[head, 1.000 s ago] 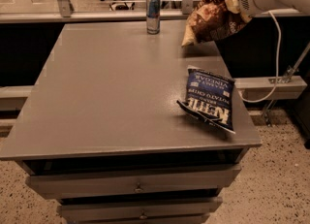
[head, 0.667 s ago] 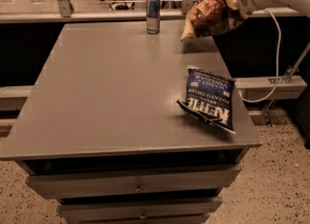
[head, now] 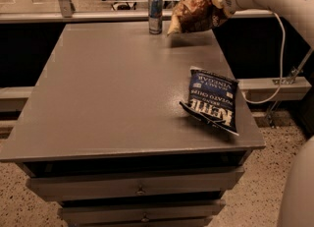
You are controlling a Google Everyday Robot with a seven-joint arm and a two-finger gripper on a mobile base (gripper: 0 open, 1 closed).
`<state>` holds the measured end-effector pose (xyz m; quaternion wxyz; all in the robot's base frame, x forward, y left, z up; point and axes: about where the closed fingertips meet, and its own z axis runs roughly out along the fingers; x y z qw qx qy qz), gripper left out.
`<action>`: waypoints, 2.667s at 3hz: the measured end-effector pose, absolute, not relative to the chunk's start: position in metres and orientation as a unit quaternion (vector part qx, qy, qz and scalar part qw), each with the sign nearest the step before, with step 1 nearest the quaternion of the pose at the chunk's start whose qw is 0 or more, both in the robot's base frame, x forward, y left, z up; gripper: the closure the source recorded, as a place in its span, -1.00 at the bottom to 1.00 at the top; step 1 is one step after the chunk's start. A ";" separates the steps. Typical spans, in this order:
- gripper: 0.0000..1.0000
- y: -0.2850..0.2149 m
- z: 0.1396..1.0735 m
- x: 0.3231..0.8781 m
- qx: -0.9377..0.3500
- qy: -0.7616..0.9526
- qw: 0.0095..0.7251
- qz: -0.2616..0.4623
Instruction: Move brown chip bag near redbull can
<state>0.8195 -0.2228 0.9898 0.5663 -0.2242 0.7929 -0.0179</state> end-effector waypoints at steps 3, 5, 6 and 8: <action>0.25 -0.183 0.964 0.844 -0.230 0.792 0.564 0.028; -0.96 -0.179 0.943 0.842 -0.227 0.803 0.550 0.046; -1.00 -0.182 0.935 0.838 -0.226 0.809 0.541 0.050; -1.00 -0.235 0.947 0.785 -0.210 0.798 0.561 0.067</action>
Offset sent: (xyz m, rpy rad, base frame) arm 0.0273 0.0410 -0.0253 0.0787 0.0233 0.0671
